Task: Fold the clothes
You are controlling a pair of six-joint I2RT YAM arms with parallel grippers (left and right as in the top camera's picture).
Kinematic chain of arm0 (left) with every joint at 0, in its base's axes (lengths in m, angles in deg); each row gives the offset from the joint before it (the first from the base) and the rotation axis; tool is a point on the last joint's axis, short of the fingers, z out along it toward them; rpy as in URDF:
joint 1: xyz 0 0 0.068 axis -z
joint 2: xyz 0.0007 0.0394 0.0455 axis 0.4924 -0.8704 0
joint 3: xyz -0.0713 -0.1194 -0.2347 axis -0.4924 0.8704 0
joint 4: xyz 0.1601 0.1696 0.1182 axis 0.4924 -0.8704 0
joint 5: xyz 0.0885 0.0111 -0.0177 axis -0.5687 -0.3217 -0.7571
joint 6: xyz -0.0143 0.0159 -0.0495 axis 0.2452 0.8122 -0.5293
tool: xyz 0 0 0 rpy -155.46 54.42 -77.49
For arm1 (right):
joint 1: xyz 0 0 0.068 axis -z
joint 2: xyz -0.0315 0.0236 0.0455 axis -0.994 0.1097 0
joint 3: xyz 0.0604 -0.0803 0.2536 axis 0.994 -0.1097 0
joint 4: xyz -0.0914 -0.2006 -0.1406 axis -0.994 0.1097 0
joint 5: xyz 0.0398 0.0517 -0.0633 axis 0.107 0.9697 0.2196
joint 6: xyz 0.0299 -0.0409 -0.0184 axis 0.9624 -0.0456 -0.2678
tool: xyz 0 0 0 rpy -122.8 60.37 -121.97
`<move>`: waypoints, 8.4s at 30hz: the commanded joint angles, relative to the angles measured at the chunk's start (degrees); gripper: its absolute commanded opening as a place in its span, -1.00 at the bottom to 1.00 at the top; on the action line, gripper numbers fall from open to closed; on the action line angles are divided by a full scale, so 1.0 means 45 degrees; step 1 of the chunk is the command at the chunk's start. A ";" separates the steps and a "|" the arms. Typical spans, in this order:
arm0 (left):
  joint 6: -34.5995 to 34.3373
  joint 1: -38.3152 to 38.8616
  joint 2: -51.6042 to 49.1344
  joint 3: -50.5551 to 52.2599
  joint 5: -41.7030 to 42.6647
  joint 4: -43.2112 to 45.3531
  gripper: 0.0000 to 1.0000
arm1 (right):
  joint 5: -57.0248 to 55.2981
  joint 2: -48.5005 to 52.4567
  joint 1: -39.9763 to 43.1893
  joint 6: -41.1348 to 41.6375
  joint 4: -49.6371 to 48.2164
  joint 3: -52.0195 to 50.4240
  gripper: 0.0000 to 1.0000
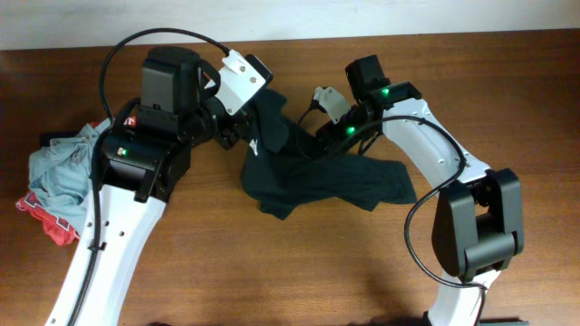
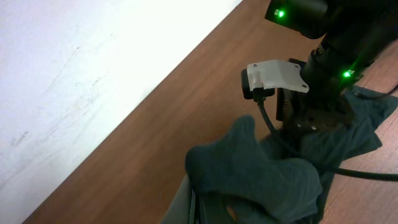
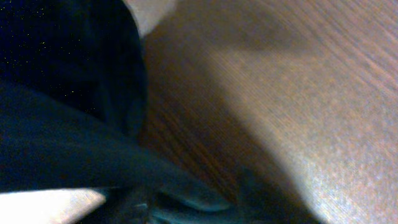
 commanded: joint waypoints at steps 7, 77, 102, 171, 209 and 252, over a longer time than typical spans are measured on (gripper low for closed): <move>-0.0165 0.0010 0.1064 -0.1384 -0.0005 0.0121 -0.99 | 0.0131 -0.0194 0.0000 -0.0146 0.0112 -0.0005 -0.81; -0.2977 -0.0962 -0.4284 -0.2375 -0.5591 -0.0389 0.96 | -0.7529 -0.4945 0.2064 0.5285 0.2021 0.0112 0.74; -0.2973 -0.0962 -0.4357 -0.2011 -0.3939 -0.1889 0.82 | -0.5727 -0.0248 0.2152 0.4250 -0.1685 -0.3211 0.18; -0.1234 -0.0952 -0.6751 -0.2006 0.0792 0.0296 0.35 | -0.1530 -0.1345 0.5673 0.4896 -0.1015 -0.1287 0.44; -0.2176 0.0432 -1.2308 -0.3240 -0.0675 0.6363 -0.99 | -0.1035 -0.1583 0.4061 0.4269 0.1195 -0.1292 0.36; -0.2691 0.0515 -1.0112 -0.5115 -0.2375 -0.3803 -0.29 | -0.2934 -0.1632 0.4061 0.5411 0.6101 -0.1292 0.25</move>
